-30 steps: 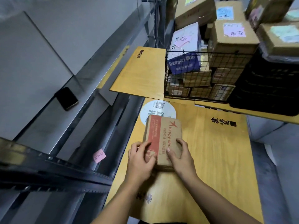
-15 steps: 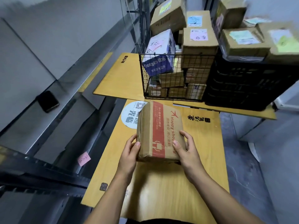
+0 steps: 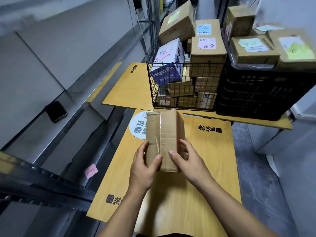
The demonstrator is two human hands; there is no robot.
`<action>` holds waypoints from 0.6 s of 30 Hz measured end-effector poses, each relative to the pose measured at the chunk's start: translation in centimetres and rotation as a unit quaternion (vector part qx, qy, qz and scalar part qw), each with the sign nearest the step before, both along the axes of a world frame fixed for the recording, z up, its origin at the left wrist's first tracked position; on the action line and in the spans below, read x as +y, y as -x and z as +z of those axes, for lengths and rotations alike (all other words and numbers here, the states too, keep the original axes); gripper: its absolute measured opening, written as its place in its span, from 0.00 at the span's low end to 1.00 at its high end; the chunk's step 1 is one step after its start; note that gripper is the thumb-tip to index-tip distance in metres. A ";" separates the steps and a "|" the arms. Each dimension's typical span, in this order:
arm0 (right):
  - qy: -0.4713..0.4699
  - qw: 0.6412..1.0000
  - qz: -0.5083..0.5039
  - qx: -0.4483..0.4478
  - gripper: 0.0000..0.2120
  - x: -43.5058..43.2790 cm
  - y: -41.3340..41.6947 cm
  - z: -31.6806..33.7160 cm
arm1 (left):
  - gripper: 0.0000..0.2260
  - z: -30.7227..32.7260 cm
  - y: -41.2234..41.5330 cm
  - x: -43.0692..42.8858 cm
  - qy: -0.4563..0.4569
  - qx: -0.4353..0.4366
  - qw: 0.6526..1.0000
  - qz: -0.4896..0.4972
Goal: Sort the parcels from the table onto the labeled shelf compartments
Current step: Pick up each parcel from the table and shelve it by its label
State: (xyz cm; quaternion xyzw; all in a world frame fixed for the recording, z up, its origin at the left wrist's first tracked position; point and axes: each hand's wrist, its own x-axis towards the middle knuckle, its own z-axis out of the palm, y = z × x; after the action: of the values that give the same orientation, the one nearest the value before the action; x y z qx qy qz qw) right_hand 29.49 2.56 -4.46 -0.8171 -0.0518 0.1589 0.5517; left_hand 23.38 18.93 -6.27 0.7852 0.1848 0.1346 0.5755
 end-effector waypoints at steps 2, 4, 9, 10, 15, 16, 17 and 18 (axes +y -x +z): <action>0.001 1.000 -0.015 -0.002 0.45 0.4 0.2 -0.1 | 0.27 0.3 -0.1 -0.4 -0.031 -0.010 0.999 -0.012; -0.013 0.999 -0.038 -0.017 0.38 0.4 0.3 0.0 | 0.24 0.7 -0.2 -0.4 -0.008 -0.025 0.999 -0.033; -0.092 0.994 -0.051 -0.010 0.25 -0.2 0.2 -0.1 | 0.18 0.3 -0.4 0.7 0.135 -0.020 0.990 -0.021; -0.116 0.991 -0.061 0.007 0.24 -0.2 0.2 -0.4 | 0.16 0.2 -0.5 0.9 0.125 -0.012 0.992 -0.016; -0.148 0.985 -0.075 0.054 0.23 -0.4 0.7 -1.0 | 0.11 0.3 -0.6 1.0 0.147 0.027 0.988 -0.023; -0.154 0.984 -0.077 0.054 0.21 -0.5 0.6 -1.0 | 0.11 0.3 -0.5 1.1 0.160 0.032 0.986 -0.022; -0.168 0.981 -0.080 0.059 0.21 -0.6 0.5 -1.0 | 0.10 0.3 -0.5 1.2 0.163 0.037 0.986 -0.018; -0.186 0.976 -0.085 0.068 0.20 -0.7 0.4 -1.1 | 0.10 0.1 -0.5 1.5 0.145 0.047 0.988 -0.012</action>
State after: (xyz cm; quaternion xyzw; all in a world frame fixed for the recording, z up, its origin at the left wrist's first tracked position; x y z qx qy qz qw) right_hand 29.13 1.86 -5.51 -0.6888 0.0267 0.1545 0.7078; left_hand 23.88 20.45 -6.13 0.7011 0.2196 0.0627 0.6755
